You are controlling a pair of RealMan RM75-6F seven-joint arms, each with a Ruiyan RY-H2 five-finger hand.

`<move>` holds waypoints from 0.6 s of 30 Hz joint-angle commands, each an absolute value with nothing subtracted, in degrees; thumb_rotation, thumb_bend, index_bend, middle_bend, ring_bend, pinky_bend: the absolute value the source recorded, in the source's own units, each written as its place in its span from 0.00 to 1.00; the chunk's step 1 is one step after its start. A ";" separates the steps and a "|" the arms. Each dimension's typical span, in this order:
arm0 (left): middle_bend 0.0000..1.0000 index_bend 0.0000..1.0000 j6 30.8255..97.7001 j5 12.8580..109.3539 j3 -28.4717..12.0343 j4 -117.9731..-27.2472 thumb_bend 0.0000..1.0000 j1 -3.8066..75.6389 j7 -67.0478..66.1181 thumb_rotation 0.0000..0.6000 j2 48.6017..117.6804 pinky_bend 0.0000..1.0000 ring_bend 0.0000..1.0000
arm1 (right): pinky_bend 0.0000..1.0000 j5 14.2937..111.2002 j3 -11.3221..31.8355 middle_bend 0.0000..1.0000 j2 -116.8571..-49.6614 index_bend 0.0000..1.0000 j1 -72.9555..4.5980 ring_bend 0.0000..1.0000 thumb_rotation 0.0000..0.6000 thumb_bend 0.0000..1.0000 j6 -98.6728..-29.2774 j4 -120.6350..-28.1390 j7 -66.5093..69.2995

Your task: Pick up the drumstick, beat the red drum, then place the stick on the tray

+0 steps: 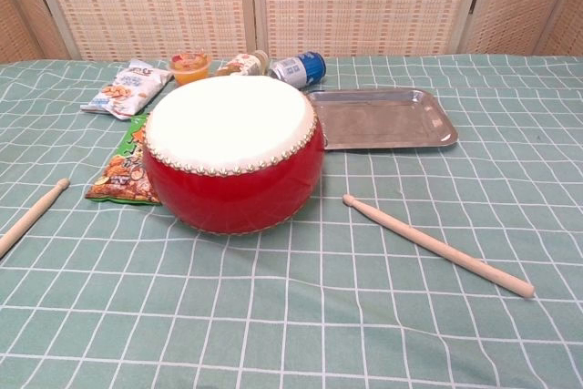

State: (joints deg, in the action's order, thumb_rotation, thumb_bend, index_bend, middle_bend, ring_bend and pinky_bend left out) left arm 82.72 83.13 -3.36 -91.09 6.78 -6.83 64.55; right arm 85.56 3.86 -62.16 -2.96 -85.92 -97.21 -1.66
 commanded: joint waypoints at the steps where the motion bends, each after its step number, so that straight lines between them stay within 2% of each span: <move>1: 0.03 0.03 82.75 82.89 -3.49 -90.84 0.26 6.81 -7.06 1.00 64.89 0.07 0.02 | 0.15 85.39 3.93 0.12 -62.24 0.08 -3.00 0.04 1.00 0.00 -85.84 -97.34 -1.80; 18: 0.03 0.03 84.92 83.76 -3.22 -89.77 0.26 5.70 -4.89 1.00 65.07 0.07 0.02 | 0.15 89.33 2.12 0.12 -62.37 0.09 -2.74 0.04 1.00 0.00 -86.35 -98.34 1.43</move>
